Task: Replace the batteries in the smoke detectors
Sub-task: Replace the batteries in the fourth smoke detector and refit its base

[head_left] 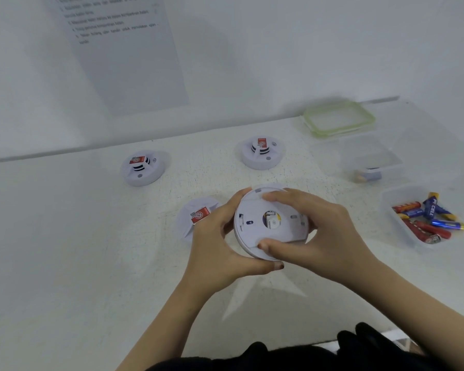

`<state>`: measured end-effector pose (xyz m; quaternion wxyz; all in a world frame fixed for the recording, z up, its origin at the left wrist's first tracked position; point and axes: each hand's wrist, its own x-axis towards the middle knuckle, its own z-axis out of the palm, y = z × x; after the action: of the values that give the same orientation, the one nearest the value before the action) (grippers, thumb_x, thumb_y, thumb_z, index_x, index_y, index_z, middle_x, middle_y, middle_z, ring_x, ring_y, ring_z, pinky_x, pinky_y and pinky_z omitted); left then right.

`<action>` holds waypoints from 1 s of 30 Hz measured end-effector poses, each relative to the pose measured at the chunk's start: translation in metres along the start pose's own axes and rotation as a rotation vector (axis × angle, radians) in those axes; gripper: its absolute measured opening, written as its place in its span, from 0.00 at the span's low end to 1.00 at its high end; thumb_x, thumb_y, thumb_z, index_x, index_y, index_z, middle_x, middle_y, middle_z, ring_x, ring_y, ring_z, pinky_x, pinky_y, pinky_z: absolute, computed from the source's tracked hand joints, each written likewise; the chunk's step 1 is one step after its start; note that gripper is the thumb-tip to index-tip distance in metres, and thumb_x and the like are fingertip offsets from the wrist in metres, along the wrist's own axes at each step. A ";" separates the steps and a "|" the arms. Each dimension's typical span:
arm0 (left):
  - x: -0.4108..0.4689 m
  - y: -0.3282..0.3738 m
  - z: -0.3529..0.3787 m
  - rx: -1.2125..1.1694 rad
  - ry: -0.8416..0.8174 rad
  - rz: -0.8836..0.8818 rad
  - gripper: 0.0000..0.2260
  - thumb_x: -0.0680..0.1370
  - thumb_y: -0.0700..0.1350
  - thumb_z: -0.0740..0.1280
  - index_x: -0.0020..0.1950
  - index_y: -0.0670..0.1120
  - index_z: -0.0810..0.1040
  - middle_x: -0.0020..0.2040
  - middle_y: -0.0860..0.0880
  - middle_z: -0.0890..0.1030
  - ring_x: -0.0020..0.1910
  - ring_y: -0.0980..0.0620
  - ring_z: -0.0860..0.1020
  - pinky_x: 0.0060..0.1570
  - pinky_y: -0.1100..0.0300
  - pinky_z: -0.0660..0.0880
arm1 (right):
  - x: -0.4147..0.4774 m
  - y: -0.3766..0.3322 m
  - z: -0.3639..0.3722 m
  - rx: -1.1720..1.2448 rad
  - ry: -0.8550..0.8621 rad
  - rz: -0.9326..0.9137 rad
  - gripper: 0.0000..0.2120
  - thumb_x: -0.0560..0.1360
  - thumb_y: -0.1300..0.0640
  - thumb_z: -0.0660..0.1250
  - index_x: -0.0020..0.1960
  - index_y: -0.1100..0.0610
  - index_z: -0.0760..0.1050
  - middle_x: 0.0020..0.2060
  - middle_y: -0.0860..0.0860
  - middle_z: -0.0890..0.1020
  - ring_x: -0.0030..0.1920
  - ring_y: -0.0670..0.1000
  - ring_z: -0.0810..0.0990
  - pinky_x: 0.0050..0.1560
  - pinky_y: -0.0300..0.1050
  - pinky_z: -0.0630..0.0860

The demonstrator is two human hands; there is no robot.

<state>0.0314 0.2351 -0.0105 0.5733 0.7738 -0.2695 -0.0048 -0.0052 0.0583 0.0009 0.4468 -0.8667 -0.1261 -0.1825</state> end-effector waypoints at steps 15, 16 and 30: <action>-0.005 -0.008 -0.006 -0.005 -0.078 -0.069 0.42 0.56 0.35 0.83 0.67 0.49 0.74 0.56 0.57 0.82 0.58 0.56 0.79 0.54 0.65 0.76 | 0.016 0.005 -0.033 -0.085 -0.414 0.052 0.27 0.65 0.44 0.76 0.62 0.40 0.72 0.49 0.37 0.81 0.46 0.42 0.81 0.45 0.38 0.79; -0.005 -0.009 -0.007 0.003 -0.092 -0.070 0.42 0.55 0.35 0.83 0.68 0.47 0.73 0.56 0.57 0.82 0.58 0.55 0.79 0.54 0.64 0.76 | 0.017 0.004 -0.035 -0.140 -0.424 0.031 0.27 0.65 0.42 0.74 0.61 0.40 0.71 0.47 0.40 0.82 0.44 0.44 0.82 0.44 0.42 0.80; -0.006 -0.001 -0.003 0.044 -0.058 -0.006 0.42 0.55 0.36 0.84 0.66 0.52 0.73 0.54 0.62 0.81 0.55 0.59 0.79 0.50 0.68 0.76 | 0.007 -0.004 -0.022 -0.417 -0.240 -0.156 0.31 0.61 0.37 0.65 0.55 0.58 0.74 0.36 0.52 0.81 0.27 0.53 0.77 0.24 0.47 0.74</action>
<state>0.0273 0.2402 -0.0121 0.5480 0.7866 -0.2836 -0.0232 -0.0049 0.0428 0.0184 0.2244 -0.9432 -0.2046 -0.1344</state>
